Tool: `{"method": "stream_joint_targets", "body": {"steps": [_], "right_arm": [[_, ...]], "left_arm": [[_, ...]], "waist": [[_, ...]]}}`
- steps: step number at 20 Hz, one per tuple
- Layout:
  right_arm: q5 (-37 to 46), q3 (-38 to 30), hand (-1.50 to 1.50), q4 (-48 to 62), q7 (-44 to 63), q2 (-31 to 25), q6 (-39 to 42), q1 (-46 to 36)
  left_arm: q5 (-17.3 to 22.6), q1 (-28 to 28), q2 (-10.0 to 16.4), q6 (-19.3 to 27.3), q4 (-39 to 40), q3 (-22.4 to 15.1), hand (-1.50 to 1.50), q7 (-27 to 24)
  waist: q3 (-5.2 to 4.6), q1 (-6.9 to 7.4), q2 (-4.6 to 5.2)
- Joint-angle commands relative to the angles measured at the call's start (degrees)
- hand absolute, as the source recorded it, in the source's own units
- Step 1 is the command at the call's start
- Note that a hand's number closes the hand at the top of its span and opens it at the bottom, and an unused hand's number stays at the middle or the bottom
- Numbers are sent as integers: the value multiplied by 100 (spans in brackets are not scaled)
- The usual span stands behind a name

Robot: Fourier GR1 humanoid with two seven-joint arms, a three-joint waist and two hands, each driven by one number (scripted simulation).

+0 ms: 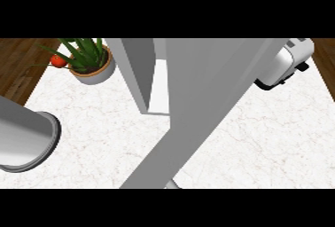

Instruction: Pick up the wine, place it into the cabinet and close the cabinet

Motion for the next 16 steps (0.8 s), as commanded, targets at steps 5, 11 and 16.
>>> {"method": "stream_joint_targets", "body": {"steps": [5, 11, 16], "right_arm": [[-370, -1094, 150, 2191, 26, 809, -546, -2123], [-1271, -2049, 150, 3901, -939, 821, 228, -3078], [-2019, -2397, 150, 5062, -1340, 823, 1208, -3534]], "left_arm": [[109, 429, 185, -937, 510, 550, -150, -171], [177, 452, 277, -1040, 470, 943, -150, 16], [-19, 687, 24, -1031, 429, 922, -150, 134]], "waist": [[12, 40, 24], [24, 80, 77], [24, 54, 82]]}}
